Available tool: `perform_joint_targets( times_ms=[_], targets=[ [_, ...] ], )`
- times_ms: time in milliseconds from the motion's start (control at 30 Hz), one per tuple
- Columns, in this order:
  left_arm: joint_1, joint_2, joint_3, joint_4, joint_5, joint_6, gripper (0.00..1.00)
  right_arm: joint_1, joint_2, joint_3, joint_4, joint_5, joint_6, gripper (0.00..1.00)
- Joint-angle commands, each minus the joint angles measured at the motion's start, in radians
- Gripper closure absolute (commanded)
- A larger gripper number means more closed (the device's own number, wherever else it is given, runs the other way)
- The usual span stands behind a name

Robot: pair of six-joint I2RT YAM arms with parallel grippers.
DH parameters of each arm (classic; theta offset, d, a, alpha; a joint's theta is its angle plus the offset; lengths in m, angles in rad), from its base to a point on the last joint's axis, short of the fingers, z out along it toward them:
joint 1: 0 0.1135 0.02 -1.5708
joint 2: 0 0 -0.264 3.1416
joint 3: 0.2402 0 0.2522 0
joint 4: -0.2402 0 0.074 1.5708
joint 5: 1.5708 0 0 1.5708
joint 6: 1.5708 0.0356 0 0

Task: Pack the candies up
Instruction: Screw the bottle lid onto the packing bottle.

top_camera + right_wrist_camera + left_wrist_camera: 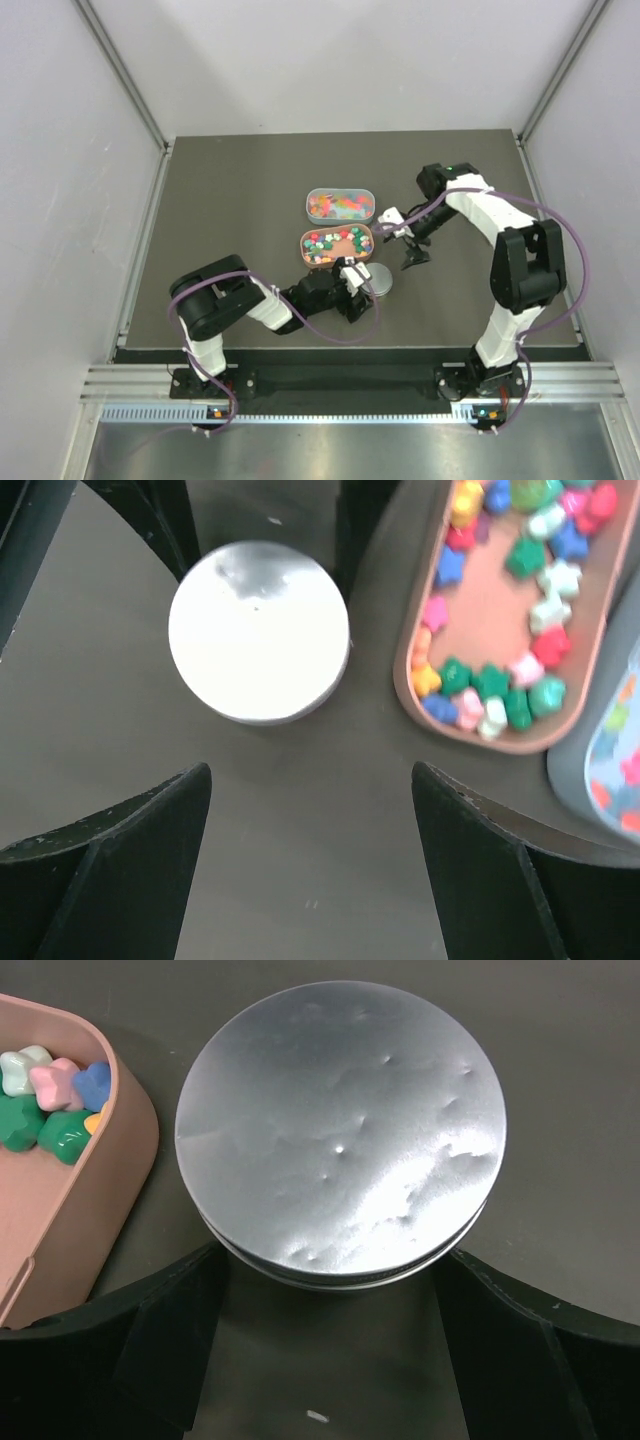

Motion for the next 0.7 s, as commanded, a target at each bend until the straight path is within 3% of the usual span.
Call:
perform_joint_targets(
  times_ms=[0,233,467,667],
  targets=[
    [0.0,0.048,-0.039,-0.113,-0.034,0.04,0.13,0.072,0.038,0.036,-0.118,-0.048,-0.142,0.19],
    [-0.026,0.07,-0.033,-0.078,0.02,0.058,0.11,0.096,0.074,0.108,-0.162,-0.047,-0.154,0.19],
    [-0.038,0.116,-0.007,-0.034,0.051,0.056,0.1,0.099,0.055,0.063,-0.162,-0.038,-0.166,0.19],
    [-0.041,0.117,-0.022,-0.027,0.017,0.047,0.18,0.107,0.051,0.007,-0.169,-0.034,-0.235,0.18]
  ],
)
